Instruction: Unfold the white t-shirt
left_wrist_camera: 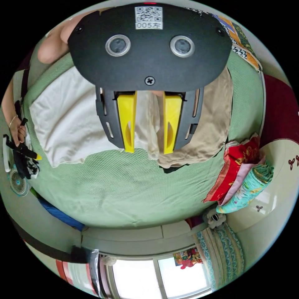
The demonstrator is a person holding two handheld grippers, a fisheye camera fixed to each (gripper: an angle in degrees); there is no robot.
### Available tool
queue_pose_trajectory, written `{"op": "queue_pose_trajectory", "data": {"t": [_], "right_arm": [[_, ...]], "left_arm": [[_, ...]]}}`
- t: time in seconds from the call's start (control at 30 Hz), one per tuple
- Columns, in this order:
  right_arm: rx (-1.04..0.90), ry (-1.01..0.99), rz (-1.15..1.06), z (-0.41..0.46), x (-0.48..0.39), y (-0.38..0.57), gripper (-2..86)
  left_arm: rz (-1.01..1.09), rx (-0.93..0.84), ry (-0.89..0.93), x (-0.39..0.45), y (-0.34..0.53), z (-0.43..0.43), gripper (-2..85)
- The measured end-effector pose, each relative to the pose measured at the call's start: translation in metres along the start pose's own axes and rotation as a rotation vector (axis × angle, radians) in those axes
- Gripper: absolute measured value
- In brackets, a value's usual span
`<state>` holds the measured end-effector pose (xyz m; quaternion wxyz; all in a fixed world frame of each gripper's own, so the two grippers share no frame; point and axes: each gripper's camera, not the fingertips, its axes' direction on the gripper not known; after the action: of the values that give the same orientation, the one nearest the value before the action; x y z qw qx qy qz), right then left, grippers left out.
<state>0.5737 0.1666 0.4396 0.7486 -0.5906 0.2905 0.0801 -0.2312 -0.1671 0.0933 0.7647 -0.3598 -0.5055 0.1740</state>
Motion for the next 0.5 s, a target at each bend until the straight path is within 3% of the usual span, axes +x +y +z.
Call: {"op": "queue_pose_trajectory", "data": {"t": [0.2,0.5], "right_arm": [[-0.005,0.017,-0.003,-0.001,0.008,-0.002,2.2],[-0.056,-0.062,0.149,0.017,0.036,-0.022,6.2]], "left_arm": [[-0.04,0.029,-0.051,-0.004,0.005,-0.001,4.1],[0.023,0.14,0.111,-0.019,0.034,-0.055,2.6]]}}
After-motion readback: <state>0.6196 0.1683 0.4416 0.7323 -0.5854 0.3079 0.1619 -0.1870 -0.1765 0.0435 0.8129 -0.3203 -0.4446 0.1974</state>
